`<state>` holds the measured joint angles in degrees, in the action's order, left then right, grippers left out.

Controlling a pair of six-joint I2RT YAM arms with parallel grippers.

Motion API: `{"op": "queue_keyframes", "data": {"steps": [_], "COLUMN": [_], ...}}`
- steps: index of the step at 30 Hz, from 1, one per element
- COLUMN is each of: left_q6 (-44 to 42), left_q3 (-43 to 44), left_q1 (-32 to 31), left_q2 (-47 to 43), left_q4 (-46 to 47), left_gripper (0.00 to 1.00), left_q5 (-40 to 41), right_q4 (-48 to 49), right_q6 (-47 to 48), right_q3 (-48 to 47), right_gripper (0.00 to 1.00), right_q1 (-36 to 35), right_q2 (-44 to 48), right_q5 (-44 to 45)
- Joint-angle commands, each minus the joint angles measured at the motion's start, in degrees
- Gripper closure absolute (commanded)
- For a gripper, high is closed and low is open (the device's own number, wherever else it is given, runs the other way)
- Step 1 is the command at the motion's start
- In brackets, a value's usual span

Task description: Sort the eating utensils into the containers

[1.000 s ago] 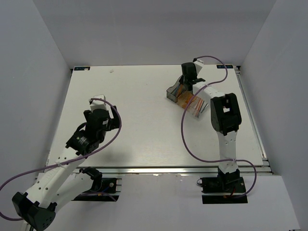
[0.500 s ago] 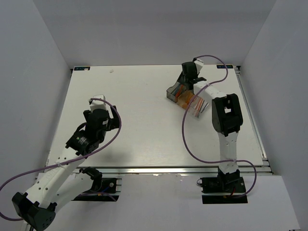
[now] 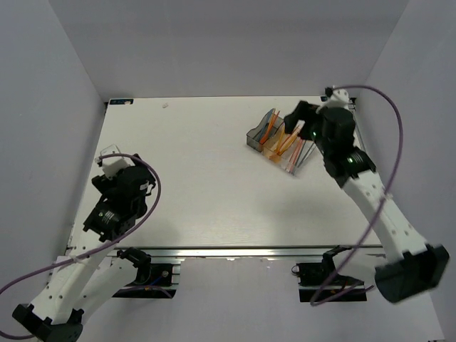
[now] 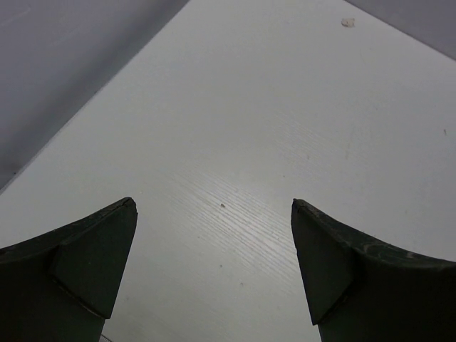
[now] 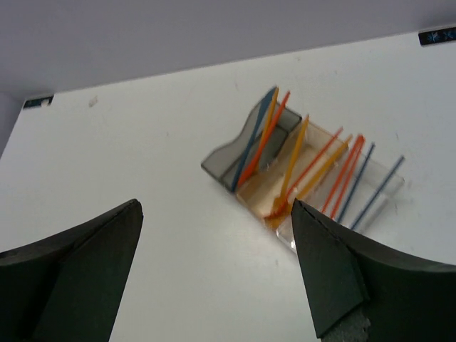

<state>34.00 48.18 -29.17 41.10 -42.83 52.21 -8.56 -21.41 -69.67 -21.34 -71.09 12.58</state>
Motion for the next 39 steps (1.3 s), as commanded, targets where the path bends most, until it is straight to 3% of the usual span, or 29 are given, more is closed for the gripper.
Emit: {"op": "queue_keyframes", "data": {"steps": [1,8,17,39], "left_q6": [1.86,-0.16,-0.16,-1.48], "left_q3": [2.09,1.39,-3.0,-4.76], "left_q1": [0.43,0.43,0.43,0.43], "left_q2": [-2.43,-8.66,-14.38,-14.03], "left_q4": [-2.78,-2.44,0.72,2.4], "left_gripper": [0.02,0.02,0.02,0.02], "left_q5": [6.15,6.07,3.44,0.53], "right_q4": [-7.86,-18.76,-24.23,-24.58], "right_q6": [4.18,7.6,10.07,9.28], "right_q3": [9.09,18.77,23.08,23.61], "right_gripper": [0.11,0.11,0.11,0.11], "right_q1": [-0.19,-0.28,-0.28,-0.28], "right_q2": [10.24,31.07,42.68,44.2], "right_q5": [-4.14,-9.23,-6.0,-2.74]}}
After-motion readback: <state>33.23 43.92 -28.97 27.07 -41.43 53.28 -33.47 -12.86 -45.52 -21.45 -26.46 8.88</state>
